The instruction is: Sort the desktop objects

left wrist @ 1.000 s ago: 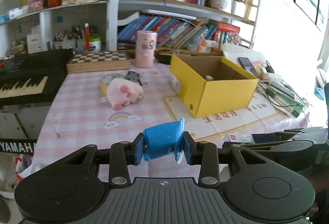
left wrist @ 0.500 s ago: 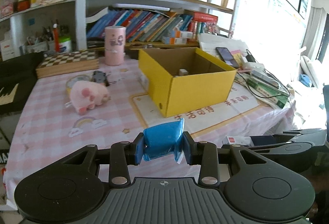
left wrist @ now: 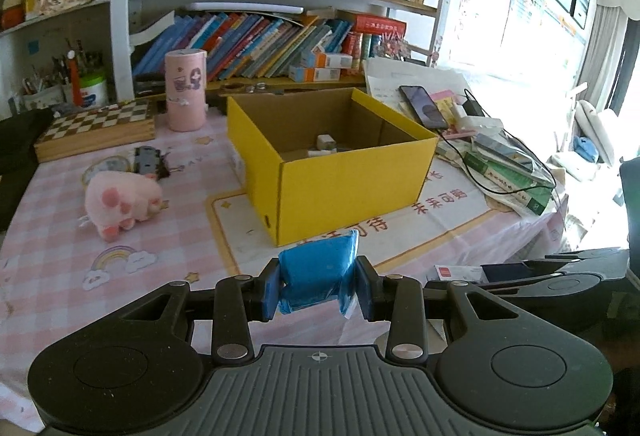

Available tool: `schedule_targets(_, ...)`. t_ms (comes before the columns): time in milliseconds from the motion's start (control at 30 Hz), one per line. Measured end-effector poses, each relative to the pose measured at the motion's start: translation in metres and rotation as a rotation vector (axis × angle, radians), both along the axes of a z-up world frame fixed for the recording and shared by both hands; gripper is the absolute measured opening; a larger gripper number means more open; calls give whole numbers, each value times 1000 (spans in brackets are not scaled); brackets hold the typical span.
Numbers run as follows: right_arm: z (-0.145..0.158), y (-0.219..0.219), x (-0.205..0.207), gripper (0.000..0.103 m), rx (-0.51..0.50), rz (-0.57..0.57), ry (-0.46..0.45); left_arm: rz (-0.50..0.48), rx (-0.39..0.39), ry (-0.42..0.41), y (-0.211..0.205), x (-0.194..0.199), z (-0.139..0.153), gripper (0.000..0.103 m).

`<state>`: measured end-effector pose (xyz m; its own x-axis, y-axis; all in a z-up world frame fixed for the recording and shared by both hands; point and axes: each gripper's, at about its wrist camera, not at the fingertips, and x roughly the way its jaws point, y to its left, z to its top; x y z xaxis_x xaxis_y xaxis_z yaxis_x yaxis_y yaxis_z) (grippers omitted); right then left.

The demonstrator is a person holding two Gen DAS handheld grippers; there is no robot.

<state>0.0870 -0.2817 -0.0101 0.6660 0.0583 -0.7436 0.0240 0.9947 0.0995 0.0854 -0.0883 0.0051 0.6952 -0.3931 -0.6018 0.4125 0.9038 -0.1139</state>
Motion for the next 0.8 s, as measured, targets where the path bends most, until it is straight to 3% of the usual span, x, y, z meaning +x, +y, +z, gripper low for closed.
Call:
schedule_targets(600,-3,-66,53,56,9,53,2,28,13,10,-70,37,-4,36)
schedule_targets(800,5,-78,73,56,7,100,-56,75,11,-36,-82,50,8,36)
